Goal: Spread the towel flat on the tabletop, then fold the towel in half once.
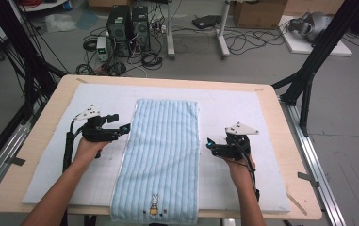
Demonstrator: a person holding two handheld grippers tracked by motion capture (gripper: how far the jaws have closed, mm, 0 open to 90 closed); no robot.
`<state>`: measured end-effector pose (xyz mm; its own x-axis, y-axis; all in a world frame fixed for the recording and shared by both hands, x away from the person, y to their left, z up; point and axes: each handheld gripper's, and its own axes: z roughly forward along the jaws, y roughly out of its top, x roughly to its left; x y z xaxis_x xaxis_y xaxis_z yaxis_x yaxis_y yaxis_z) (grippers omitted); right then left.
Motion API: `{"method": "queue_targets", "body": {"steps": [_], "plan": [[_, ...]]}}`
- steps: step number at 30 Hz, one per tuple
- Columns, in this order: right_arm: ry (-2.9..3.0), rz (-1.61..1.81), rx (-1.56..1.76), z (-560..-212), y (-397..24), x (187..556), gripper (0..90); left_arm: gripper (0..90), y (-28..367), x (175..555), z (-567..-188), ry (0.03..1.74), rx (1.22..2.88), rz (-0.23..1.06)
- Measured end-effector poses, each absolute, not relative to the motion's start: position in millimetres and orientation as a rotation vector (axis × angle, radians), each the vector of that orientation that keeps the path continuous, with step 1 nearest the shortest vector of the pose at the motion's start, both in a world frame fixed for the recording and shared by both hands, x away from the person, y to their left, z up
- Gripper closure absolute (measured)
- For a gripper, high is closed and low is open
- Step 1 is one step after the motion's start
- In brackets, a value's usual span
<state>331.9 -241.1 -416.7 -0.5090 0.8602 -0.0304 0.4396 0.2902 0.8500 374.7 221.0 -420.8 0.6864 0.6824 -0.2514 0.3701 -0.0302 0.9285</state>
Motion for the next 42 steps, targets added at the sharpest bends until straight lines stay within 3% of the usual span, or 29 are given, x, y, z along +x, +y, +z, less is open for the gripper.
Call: {"method": "queue_targets", "body": {"steps": [42], "plan": [[2.068, 1.143, 1.135, -416.9, -239.7, 334.9, 11.7, 21.8, 232.5, 376.6, -434.0, 0.969, 1.67, 0.306]]}}
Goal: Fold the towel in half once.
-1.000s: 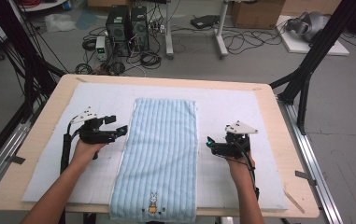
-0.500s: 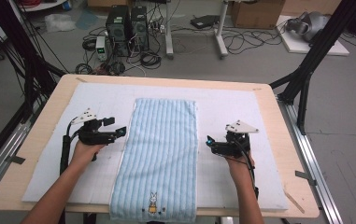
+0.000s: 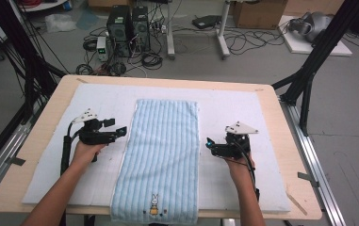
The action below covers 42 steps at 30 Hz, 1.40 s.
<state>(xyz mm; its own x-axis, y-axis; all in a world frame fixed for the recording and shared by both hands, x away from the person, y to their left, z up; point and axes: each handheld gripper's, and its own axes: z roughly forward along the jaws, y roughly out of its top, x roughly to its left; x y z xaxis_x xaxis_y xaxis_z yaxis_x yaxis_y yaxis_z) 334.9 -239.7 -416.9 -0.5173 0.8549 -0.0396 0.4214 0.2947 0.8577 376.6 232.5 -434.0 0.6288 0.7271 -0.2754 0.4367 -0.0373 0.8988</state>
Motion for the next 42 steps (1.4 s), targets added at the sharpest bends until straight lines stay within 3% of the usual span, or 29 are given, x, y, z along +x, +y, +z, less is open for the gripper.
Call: {"method": "queue_targets", "body": {"steps": [5, 11, 18, 26, 33, 42], "plan": [[2.064, 1.166, 1.148, -417.8, -239.7, 335.0, 11.8, 22.4, 231.1, 388.8, -435.8, 1.014, 1.646, 0.284], [2.07, 1.169, 1.155, -418.7, -238.4, 335.5, 11.8, 23.4, 217.8, 410.5, -435.8, 1.048, 1.725, 0.271], [2.082, 1.162, 1.17, -421.0, -237.2, 336.3, 11.8, 30.5, 190.7, 431.7, -442.0, 1.097, 1.859, 0.308], [2.092, 1.152, 1.166, -423.1, -236.0, 337.6, 11.8, 49.5, 172.8, 433.2, -449.2, 1.086, 2.016, 0.48], [2.103, 1.131, 1.187, -425.7, -232.3, 341.5, 11.8, 83.0, 168.7, 431.2, -449.7, 0.995, 2.032, 0.456], [2.161, 1.097, 1.224, -430.4, -214.9, 364.1, 11.8, 83.8, 178.9, 436.0, -451.0, 1.076, 1.943, 0.385]]}}
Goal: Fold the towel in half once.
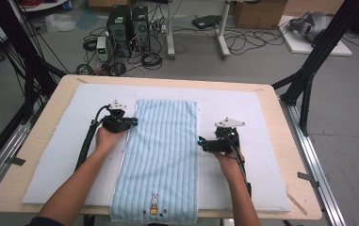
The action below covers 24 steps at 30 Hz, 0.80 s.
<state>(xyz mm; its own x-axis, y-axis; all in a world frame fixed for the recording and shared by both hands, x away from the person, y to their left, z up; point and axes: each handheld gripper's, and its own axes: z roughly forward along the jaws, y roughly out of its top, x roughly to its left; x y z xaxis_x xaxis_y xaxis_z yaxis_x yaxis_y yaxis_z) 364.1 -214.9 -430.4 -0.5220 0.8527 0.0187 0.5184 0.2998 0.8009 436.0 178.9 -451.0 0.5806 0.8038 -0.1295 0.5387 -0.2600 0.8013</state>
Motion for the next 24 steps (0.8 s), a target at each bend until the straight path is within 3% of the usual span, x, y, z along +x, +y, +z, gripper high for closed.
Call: {"method": "queue_targets", "body": {"steps": [3, 5, 6, 14, 19, 24], "plan": [[2.177, 1.069, 1.28, -435.7, -206.1, 381.9, 13.2, 83.7, 180.6, 436.4, -451.0, 1.076, 1.934, 0.367], [2.182, 1.048, 1.293, -437.1, -200.4, 391.3, 30.2, 83.7, 182.0, 436.6, -450.9, 1.071, 1.935, 0.355], [2.179, 1.057, 1.308, -437.2, -197.9, 395.7, 33.8, 83.7, 181.8, 436.6, -451.1, 1.075, 1.925, 0.35], [2.268, 0.933, 1.316, -442.1, -170.4, 424.0, 50.4, 84.0, 185.1, 437.0, -451.2, 1.068, 1.908, 0.321], [2.321, 0.98, 1.289, -440.6, -167.3, 425.1, 82.2, 84.8, 187.2, 437.0, -450.8, 1.064, 1.906, 0.307], [2.308, 0.967, 1.285, -439.9, -172.2, 431.1, 86.7, 85.3, 187.7, 439.1, -448.1, 1.084, 1.832, 0.317]]}}
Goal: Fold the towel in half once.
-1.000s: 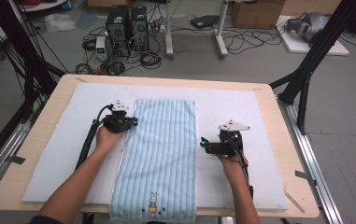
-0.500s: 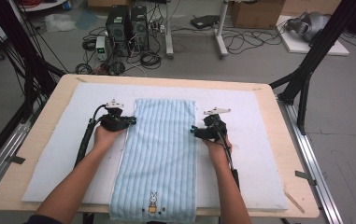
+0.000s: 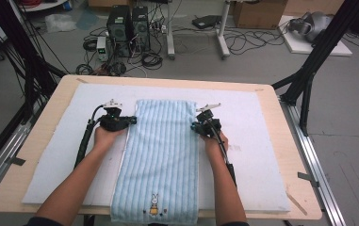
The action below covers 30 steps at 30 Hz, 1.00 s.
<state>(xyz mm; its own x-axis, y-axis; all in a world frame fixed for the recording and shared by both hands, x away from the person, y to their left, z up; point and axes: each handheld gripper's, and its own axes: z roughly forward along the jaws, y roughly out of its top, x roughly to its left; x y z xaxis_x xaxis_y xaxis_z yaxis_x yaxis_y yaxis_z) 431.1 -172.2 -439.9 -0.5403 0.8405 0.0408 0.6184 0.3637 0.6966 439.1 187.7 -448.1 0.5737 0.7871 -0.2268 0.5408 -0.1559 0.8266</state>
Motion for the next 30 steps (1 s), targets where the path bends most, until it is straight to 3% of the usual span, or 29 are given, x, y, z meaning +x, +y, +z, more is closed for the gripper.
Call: {"method": "queue_targets", "body": {"steps": [12, 30], "plan": [[2.213, 1.039, 1.281, -422.4, -176.6, 443.1, 87.1, 85.4, 194.2, 443.3, -437.8, 1.086, 1.753, 0.313], [2.24, 1.183, 1.141, -404.7, -181.3, 376.6, 86.6, 85.2, 207.0, 383.2, -420.0, 0.923, 1.749, 0.303]]}}
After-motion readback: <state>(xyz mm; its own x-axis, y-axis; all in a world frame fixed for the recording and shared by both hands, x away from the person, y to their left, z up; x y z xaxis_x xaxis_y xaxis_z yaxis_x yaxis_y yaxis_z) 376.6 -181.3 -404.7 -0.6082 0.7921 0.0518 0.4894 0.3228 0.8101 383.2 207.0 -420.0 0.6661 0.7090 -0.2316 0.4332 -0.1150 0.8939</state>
